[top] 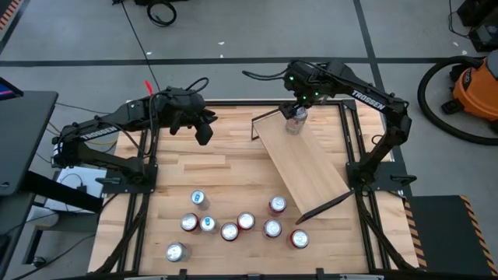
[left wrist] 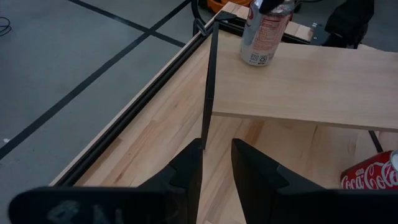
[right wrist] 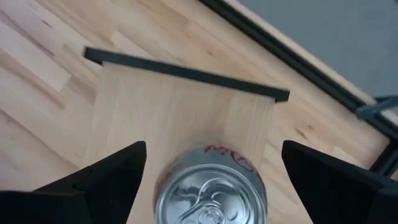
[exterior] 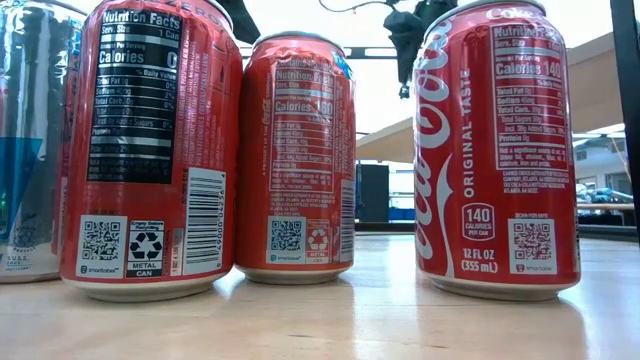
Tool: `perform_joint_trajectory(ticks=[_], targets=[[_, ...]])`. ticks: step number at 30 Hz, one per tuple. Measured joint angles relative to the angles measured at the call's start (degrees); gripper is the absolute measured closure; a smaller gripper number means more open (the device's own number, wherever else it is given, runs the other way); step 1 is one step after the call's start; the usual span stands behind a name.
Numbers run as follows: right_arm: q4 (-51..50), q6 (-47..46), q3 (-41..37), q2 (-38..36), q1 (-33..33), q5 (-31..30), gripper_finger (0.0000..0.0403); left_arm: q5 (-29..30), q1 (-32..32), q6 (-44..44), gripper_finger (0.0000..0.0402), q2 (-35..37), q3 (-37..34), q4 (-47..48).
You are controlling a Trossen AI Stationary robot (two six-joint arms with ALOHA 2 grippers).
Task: Place canned beverage on shelf
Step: Put the right silver soda can on the shelf
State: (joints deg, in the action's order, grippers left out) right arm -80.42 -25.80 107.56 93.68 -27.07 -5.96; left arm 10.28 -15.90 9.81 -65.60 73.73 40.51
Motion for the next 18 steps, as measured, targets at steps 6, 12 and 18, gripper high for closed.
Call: perform_joint_trajectory(ticks=[6,12,18], targets=[[0.0,0.9,7.4,-0.1,0.0,-1.3,0.0017,0.0,0.0,0.1,0.0308,0.0,0.0,0.0],[-3.5,3.0,14.7,-1.4,2.5,-1.7,0.0017,0.0,0.0,0.1,0.0308,0.0,0.0,0.0],[-5.5,1.0,13.8,-4.5,9.6,-4.3,0.0018,0.0,0.0,0.0,0.0308,0.0,0.0,0.0]])
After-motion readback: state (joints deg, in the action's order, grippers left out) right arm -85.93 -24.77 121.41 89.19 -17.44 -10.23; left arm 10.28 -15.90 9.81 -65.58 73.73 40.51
